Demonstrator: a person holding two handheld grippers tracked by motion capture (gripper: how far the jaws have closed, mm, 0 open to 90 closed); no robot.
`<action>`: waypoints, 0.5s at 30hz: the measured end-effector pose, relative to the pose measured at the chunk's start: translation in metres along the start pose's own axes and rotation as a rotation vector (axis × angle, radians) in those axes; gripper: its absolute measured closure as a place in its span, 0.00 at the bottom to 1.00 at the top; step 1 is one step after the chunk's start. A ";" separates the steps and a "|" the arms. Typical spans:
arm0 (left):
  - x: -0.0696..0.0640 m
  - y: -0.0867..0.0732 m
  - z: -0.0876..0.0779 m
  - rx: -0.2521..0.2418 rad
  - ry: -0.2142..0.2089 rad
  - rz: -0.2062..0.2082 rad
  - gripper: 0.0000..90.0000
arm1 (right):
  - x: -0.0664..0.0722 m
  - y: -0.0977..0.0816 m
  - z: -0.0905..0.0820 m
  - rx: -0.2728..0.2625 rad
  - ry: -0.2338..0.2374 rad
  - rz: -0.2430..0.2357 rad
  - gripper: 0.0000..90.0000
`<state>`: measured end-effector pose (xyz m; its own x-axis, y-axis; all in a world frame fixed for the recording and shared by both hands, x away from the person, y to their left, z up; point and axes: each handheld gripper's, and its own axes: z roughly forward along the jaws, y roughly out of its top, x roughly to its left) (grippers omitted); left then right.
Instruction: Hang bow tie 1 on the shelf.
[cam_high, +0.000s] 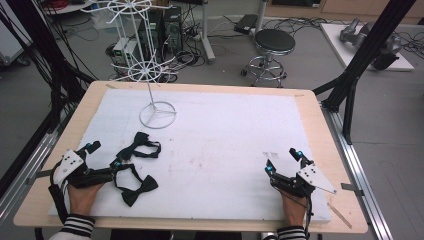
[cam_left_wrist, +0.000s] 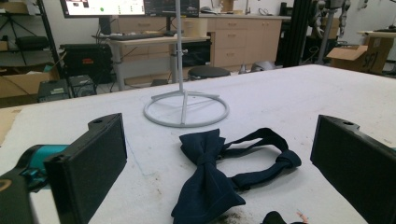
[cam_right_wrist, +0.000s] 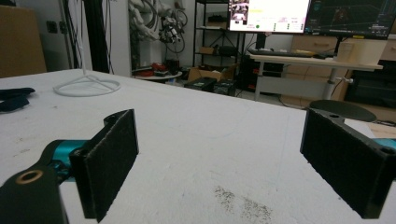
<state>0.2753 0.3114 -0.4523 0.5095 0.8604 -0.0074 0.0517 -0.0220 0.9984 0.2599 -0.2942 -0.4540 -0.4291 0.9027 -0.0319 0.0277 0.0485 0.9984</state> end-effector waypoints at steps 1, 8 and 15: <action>0.000 0.000 0.000 0.004 0.004 -0.002 0.04 | 0.000 0.000 0.000 -0.002 -0.003 -0.004 0.12; -0.001 0.007 0.003 0.040 0.000 -0.022 0.04 | -0.001 0.000 0.001 -0.005 -0.002 -0.003 0.12; 0.006 0.023 0.006 0.077 0.005 -0.049 0.04 | -0.001 0.000 0.000 0.000 -0.004 0.010 0.12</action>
<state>0.2843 0.3130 -0.4302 0.5008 0.8637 -0.0560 0.1423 -0.0184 0.9897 0.2607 -0.2949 -0.4539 -0.4254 0.9047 -0.0226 0.0320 0.0400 0.9987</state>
